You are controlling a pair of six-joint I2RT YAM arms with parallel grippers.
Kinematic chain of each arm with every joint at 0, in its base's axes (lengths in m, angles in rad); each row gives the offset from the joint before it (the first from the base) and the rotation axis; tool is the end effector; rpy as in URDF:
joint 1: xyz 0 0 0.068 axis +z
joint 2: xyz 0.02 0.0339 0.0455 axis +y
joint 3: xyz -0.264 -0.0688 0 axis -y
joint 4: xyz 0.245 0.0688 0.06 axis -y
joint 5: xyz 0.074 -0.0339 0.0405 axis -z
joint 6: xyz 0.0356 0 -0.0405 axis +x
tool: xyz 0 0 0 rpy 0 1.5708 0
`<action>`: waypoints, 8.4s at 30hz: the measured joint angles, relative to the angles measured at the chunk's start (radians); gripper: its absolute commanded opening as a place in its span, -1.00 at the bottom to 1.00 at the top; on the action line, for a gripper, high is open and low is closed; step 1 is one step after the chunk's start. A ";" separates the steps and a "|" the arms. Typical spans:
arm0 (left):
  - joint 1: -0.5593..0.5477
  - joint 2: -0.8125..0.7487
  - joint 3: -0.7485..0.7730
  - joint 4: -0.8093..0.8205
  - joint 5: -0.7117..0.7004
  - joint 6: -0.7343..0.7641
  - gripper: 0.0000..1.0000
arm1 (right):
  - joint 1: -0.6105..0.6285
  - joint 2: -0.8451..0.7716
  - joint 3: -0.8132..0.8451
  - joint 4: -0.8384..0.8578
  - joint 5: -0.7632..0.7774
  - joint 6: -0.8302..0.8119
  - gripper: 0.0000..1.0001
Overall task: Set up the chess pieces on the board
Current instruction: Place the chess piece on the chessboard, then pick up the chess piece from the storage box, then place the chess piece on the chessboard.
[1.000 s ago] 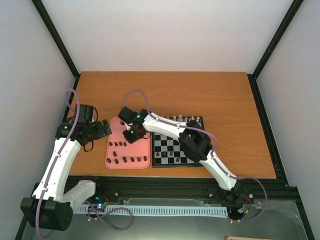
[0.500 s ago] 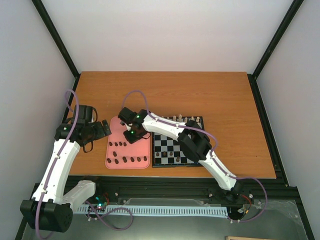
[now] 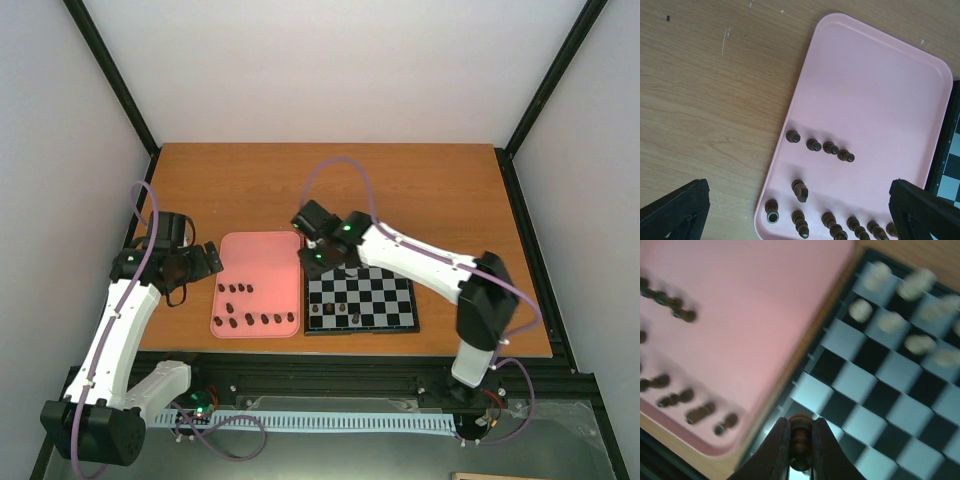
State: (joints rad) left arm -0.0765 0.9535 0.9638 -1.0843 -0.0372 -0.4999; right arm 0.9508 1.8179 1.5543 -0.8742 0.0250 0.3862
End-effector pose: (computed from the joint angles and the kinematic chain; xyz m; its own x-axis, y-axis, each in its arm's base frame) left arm 0.1634 -0.0112 0.2950 -0.7974 -0.4193 -0.4340 -0.3686 0.9079 -0.1998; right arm 0.2231 0.3110 0.2641 -0.7927 -0.4624 -0.3972 -0.5494 0.8243 0.1370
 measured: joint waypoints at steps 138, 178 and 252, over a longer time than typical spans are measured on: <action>0.000 0.005 0.029 -0.010 0.000 -0.002 0.99 | 0.094 0.650 0.596 -0.028 -0.250 -0.082 -0.57; 0.000 0.037 -0.008 0.029 0.031 -0.001 0.99 | -0.172 -0.222 -0.418 0.016 -0.027 0.043 -0.90; 0.000 0.072 -0.016 0.050 0.031 -0.002 1.00 | -0.165 -0.273 -0.658 0.144 -0.085 0.150 -0.78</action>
State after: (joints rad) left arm -0.0765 1.0260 0.9482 -1.0340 -0.0059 -0.5014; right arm 0.7860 1.5448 0.8963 -0.7300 -0.0605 0.5365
